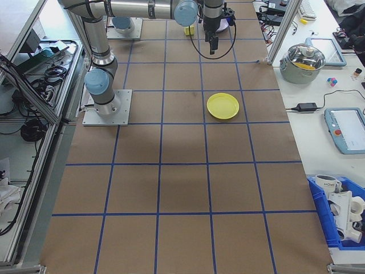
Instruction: Sort blocks by color into plates
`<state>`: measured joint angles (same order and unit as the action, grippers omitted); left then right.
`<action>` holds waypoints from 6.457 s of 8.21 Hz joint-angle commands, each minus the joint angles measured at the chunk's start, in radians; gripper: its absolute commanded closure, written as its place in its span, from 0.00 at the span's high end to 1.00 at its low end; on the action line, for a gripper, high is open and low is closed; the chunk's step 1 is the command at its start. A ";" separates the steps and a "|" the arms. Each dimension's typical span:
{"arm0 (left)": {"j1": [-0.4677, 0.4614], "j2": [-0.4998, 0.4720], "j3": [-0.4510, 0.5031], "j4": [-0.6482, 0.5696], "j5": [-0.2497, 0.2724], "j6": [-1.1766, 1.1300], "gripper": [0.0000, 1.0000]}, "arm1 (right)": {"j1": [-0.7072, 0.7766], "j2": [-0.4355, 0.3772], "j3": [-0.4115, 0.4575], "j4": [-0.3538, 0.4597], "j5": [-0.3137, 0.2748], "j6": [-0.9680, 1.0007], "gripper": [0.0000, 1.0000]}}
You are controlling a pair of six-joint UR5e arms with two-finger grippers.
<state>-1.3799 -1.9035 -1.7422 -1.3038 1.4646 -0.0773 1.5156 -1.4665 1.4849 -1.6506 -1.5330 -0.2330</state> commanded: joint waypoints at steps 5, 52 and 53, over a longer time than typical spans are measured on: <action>0.002 -0.008 -0.065 0.023 0.122 0.013 1.00 | 0.000 0.001 0.000 0.000 0.001 0.001 1.00; -0.778 -0.286 0.155 0.523 -0.233 -0.750 0.00 | -0.008 0.011 0.015 -0.023 -0.024 0.003 1.00; -0.778 -0.289 0.158 0.521 -0.230 -0.733 0.00 | -0.009 0.011 0.015 -0.023 -0.024 0.000 1.00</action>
<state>-2.1533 -2.1854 -1.5839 -0.7917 1.2311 -0.8397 1.5087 -1.4573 1.5002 -1.6746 -1.5557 -0.2326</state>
